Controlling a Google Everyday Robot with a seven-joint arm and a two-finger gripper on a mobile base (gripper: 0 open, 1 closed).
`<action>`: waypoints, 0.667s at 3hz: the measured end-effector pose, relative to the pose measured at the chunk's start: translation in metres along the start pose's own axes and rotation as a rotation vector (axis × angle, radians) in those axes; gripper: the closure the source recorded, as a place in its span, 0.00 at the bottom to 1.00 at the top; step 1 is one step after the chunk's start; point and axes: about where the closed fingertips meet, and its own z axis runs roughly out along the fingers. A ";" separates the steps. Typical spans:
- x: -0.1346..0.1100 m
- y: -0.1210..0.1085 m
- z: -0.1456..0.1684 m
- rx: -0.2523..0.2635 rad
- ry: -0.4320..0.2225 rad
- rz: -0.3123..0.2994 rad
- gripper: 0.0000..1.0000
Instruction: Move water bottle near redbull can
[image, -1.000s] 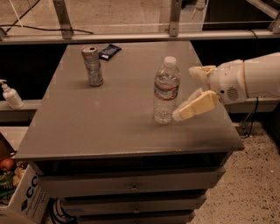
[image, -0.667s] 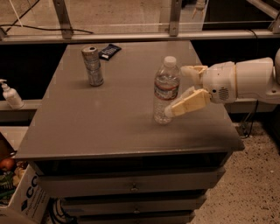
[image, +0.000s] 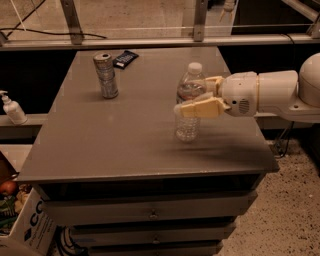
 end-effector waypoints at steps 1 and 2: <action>-0.005 -0.001 0.004 -0.013 -0.025 -0.002 0.61; -0.023 -0.010 0.013 -0.024 -0.051 -0.014 0.85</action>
Offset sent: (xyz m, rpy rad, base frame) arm 0.0340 0.0216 0.0367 0.0749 -0.0476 0.0355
